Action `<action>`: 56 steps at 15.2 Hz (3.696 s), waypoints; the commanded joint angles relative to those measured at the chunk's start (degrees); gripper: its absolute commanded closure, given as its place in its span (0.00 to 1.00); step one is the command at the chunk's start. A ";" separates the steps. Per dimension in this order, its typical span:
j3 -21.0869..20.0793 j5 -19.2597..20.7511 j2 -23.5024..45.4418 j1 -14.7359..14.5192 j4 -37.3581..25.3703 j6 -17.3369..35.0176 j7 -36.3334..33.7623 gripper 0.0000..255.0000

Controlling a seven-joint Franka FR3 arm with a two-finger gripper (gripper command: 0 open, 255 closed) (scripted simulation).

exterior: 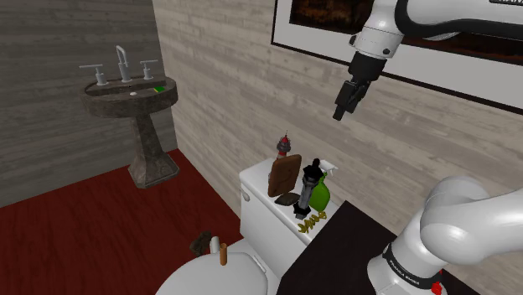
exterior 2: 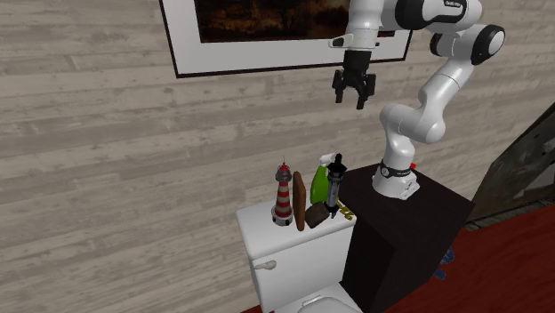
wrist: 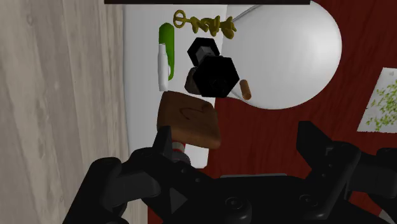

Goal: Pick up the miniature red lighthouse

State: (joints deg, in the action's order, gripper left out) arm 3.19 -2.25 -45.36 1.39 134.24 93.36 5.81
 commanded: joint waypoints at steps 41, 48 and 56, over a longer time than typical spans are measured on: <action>2.60 -8.14 39.79 1.25 6.34 50.88 -2.44 1.00; 2.48 -6.66 36.68 1.55 4.49 46.01 -3.93 1.00; 2.30 -5.30 33.35 1.88 1.29 39.58 -5.41 1.00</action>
State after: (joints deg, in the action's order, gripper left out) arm 5.52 -7.71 -11.49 3.23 135.76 133.65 0.57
